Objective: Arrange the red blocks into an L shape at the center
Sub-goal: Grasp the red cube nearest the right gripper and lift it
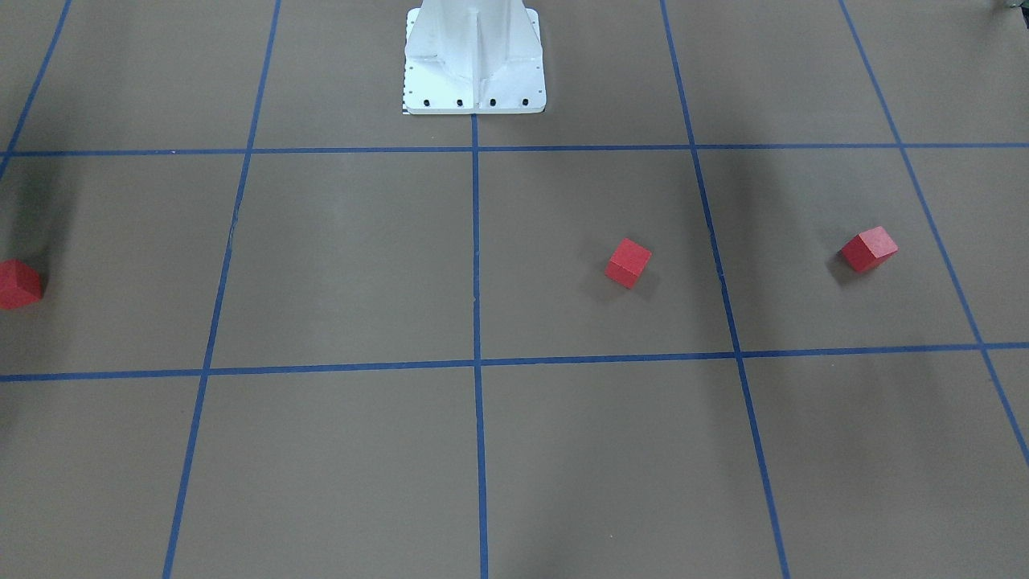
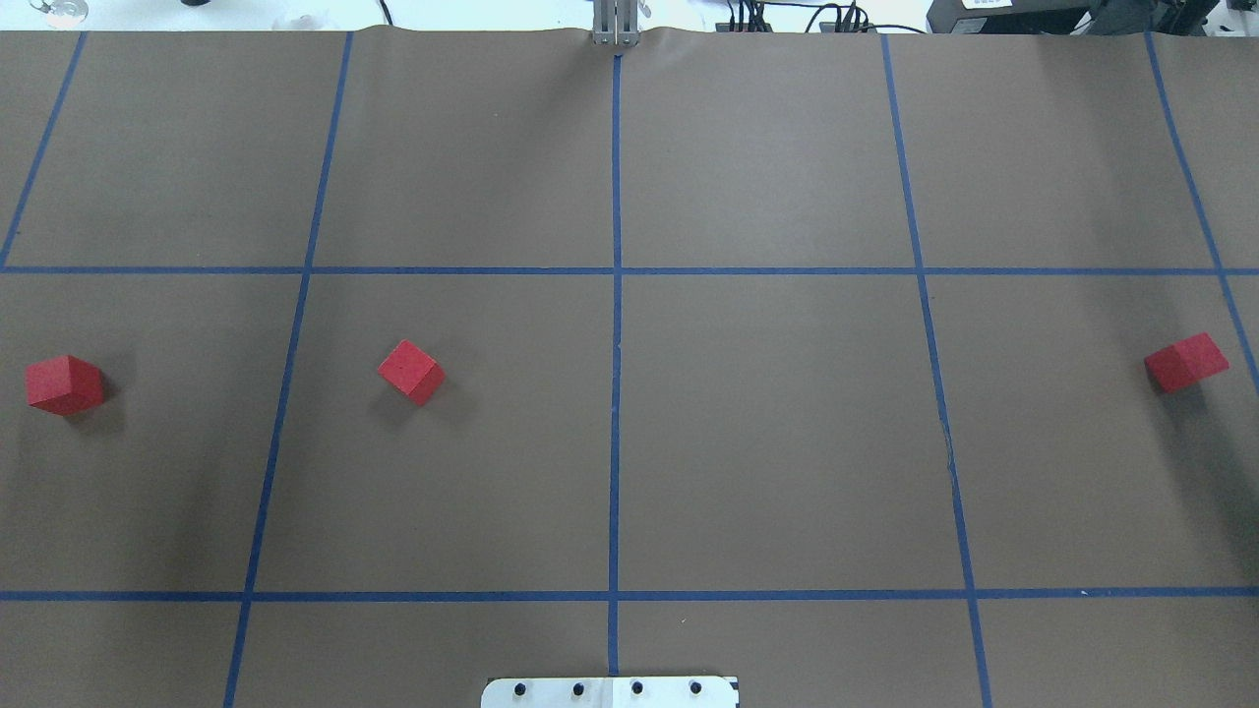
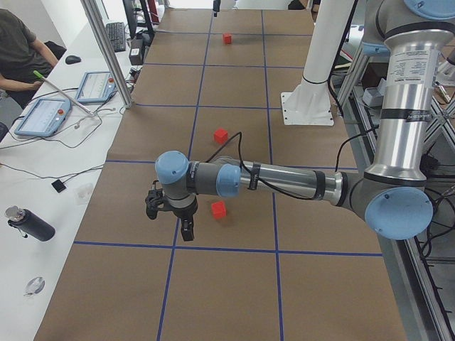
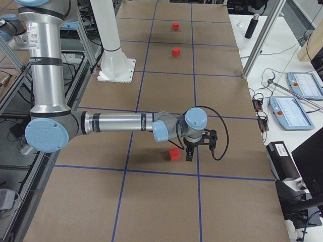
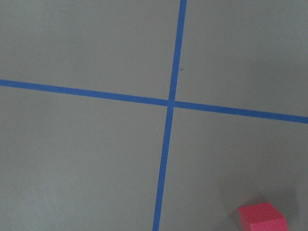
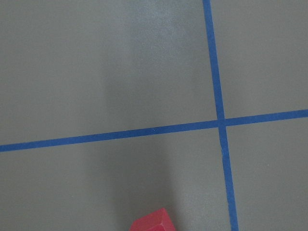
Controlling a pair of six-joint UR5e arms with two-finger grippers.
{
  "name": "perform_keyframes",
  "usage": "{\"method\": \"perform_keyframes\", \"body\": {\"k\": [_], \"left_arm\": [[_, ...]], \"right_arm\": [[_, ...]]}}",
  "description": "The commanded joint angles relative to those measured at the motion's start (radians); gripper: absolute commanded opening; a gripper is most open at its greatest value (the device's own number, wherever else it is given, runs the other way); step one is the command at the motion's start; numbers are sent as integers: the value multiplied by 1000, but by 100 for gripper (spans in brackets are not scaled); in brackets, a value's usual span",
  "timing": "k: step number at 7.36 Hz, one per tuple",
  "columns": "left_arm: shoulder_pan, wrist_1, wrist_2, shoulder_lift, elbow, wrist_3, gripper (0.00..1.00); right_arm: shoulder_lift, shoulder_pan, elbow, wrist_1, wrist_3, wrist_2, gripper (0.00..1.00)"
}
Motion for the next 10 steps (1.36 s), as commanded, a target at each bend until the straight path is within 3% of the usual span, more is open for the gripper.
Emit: {"method": "perform_keyframes", "body": {"k": [1,3,5,8,10], "left_arm": [[-8,-21,-23,50,-77,2,100],[-13,-17,-17,85,-141,-11,100],[-8,-20,-26,100,-136,-15,100],[-6,-21,-31,100,-129,-13,100],[-6,-23,-77,100,-129,-11,100]], "right_arm": [[-3,0,0,2,0,-1,100],[-1,-2,4,2,0,1,100],[-3,-28,30,11,-24,-18,100],[-38,-175,26,158,-17,-25,100],[-61,-192,24,189,17,-31,100]]}}
